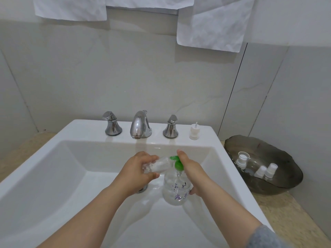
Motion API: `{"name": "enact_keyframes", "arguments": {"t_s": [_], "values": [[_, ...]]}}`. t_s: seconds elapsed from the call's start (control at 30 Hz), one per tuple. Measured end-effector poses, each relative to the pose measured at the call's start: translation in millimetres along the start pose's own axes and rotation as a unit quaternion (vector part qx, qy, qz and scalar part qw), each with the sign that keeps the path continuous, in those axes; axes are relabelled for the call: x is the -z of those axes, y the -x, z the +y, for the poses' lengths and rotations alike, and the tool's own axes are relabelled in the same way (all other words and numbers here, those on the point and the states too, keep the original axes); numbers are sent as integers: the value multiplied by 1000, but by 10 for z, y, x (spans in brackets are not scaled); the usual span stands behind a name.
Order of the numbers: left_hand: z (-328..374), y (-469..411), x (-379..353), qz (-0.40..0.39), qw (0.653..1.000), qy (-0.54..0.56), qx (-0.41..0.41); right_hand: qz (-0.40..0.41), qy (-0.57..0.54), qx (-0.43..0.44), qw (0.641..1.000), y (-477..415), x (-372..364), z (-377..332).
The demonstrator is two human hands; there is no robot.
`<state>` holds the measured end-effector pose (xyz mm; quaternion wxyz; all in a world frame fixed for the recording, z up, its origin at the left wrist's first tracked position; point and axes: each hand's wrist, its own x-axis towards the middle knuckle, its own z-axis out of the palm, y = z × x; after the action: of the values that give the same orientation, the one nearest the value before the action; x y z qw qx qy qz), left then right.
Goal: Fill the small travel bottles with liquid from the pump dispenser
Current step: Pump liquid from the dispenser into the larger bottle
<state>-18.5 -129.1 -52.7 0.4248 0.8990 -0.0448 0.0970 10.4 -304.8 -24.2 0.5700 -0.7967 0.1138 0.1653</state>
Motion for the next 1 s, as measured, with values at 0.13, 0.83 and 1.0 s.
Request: {"name": "enact_keyframes", "arguments": {"t_s": [0.13, 0.83, 1.0], "values": [[14, 16, 0, -1, 999, 37, 0, -5, -21, -10, 1000, 18, 22, 8], [36, -1, 13, 23, 999, 39, -24, -45, -46, -55, 996, 13, 12, -5], [35, 0, 13, 23, 999, 36, -20, -29, -58, -42, 997, 13, -4, 0]]}}
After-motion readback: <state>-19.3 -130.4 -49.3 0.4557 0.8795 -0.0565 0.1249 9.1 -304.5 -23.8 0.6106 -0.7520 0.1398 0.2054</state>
